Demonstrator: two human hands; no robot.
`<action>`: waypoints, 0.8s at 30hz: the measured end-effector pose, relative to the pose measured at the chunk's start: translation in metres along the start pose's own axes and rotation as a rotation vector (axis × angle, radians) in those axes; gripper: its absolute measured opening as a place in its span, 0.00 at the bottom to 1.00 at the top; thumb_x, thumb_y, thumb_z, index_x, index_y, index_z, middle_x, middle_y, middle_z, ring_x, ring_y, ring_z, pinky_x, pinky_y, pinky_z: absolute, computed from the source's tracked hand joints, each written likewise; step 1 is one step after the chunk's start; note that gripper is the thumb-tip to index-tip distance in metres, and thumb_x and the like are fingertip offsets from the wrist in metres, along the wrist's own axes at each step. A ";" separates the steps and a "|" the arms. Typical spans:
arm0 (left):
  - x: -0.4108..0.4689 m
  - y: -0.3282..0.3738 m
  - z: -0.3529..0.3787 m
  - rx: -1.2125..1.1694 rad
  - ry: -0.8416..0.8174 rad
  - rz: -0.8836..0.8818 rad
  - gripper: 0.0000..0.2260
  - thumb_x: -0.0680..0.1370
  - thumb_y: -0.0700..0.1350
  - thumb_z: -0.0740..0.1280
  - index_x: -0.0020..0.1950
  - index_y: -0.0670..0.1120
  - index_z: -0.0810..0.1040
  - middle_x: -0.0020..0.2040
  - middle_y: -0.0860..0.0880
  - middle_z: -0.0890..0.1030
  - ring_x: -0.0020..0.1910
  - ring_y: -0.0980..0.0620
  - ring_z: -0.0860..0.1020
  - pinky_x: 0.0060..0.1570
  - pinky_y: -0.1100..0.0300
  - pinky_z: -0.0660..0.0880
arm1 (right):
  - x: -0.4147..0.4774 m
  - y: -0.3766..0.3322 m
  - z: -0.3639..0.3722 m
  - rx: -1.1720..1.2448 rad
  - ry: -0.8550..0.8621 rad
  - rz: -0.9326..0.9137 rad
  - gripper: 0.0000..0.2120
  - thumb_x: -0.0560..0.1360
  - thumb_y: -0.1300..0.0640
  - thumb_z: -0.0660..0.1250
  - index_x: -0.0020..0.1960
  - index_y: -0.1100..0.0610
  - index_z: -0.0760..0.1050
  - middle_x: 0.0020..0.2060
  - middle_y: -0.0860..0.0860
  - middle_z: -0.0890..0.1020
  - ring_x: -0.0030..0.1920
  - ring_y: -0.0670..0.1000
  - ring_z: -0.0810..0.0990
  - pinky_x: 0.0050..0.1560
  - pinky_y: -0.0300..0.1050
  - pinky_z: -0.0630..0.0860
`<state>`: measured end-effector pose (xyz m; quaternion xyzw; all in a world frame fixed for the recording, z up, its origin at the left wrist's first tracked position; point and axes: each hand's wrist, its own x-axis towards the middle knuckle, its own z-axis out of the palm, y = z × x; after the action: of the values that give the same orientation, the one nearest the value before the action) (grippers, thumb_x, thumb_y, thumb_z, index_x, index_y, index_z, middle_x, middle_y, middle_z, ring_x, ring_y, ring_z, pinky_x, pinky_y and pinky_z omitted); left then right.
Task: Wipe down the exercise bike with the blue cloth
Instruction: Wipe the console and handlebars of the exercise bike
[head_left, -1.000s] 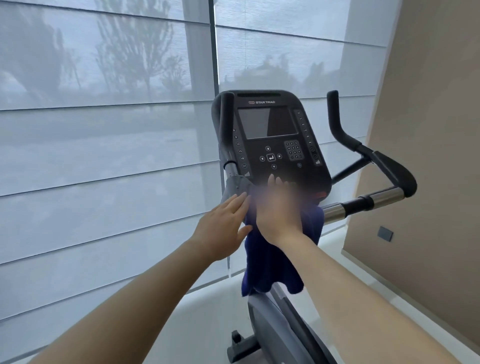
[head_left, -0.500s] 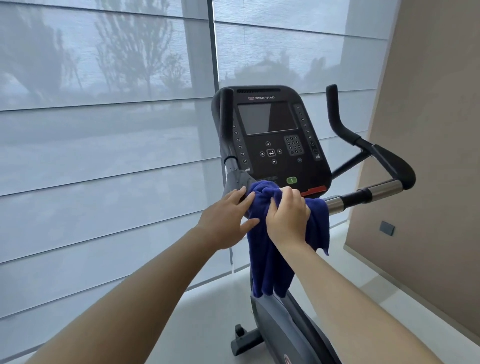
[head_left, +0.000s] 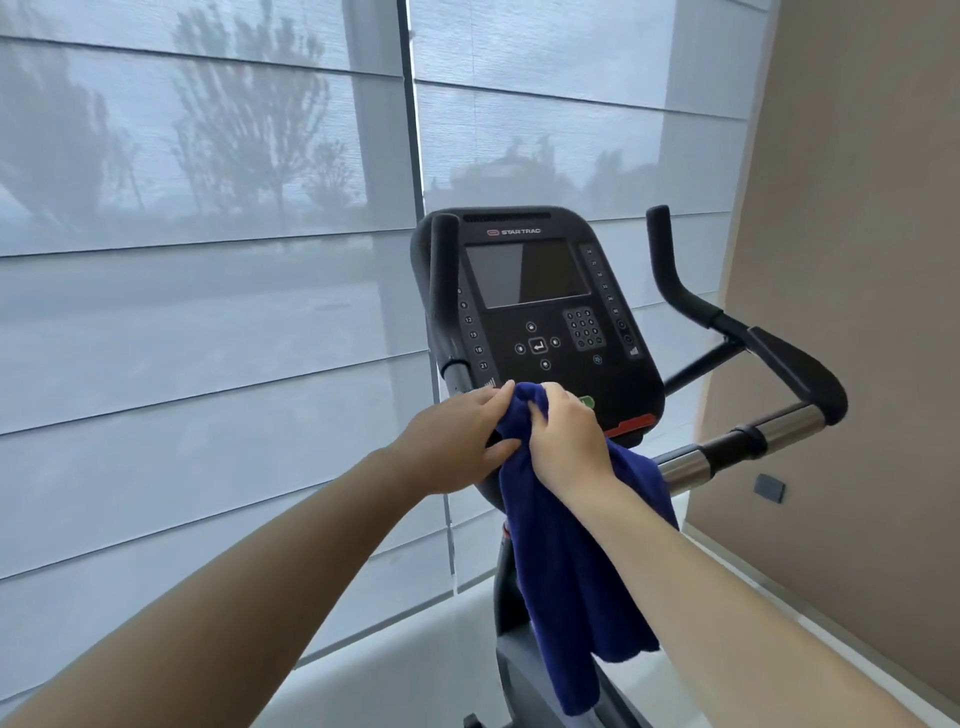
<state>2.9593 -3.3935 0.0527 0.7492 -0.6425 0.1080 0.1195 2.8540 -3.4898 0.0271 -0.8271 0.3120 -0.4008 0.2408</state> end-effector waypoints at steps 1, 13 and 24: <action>0.003 -0.001 -0.002 -0.018 -0.007 -0.009 0.21 0.79 0.50 0.58 0.71 0.47 0.63 0.66 0.51 0.73 0.63 0.48 0.71 0.57 0.52 0.73 | 0.001 0.000 0.001 0.012 -0.004 0.008 0.10 0.80 0.59 0.55 0.56 0.59 0.72 0.52 0.56 0.78 0.51 0.56 0.76 0.48 0.45 0.69; -0.015 0.008 0.005 0.030 0.033 0.066 0.22 0.81 0.41 0.50 0.74 0.54 0.60 0.74 0.57 0.64 0.67 0.49 0.69 0.58 0.53 0.72 | -0.048 0.008 -0.006 -0.231 -0.012 -0.019 0.11 0.80 0.57 0.53 0.60 0.59 0.67 0.56 0.56 0.76 0.54 0.57 0.75 0.52 0.50 0.70; -0.068 0.005 0.020 0.037 0.217 0.227 0.24 0.76 0.39 0.62 0.72 0.45 0.64 0.72 0.51 0.67 0.69 0.53 0.67 0.57 0.61 0.72 | -0.116 -0.006 0.015 -0.410 0.017 -0.045 0.25 0.81 0.52 0.52 0.76 0.55 0.52 0.75 0.51 0.57 0.75 0.51 0.52 0.75 0.50 0.48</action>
<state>2.9438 -3.3364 0.0128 0.6579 -0.7042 0.2126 0.1614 2.8119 -3.4010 -0.0370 -0.8622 0.3703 -0.3412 0.0558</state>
